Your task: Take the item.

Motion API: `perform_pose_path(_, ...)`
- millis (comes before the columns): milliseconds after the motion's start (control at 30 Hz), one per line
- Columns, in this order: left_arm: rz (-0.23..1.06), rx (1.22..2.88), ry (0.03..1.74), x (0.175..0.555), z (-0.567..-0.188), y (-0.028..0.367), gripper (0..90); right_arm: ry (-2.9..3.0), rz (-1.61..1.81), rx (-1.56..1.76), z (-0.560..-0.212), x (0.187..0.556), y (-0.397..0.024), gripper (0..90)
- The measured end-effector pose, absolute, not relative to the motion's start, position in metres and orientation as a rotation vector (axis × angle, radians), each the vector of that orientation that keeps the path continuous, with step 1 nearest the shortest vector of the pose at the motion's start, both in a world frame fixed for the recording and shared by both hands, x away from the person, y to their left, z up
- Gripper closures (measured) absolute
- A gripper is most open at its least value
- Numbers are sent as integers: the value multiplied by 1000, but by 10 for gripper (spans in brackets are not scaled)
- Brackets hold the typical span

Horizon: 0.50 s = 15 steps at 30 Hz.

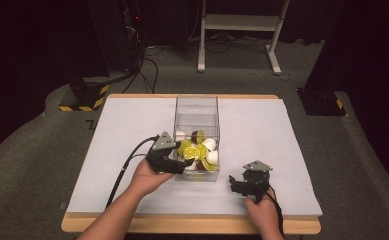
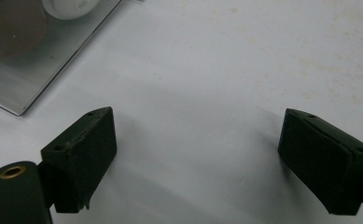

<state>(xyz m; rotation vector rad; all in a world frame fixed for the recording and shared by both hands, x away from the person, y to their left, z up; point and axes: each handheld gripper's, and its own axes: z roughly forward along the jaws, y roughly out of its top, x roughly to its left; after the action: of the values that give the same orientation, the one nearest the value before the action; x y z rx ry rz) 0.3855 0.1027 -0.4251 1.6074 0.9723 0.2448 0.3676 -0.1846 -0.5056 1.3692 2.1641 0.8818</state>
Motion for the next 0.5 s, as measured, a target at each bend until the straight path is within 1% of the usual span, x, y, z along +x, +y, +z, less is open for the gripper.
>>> perform_pose_path(267, 245, 1627, 989, 392, -427, 90, 226, 2168, 884, 1365, -505, 367, -185, 125)
perform_pose_path(500, 275, 1682, 980, 398, -428, 82, 235, 2168, 885, 1365, -505, 367, -185, 128)
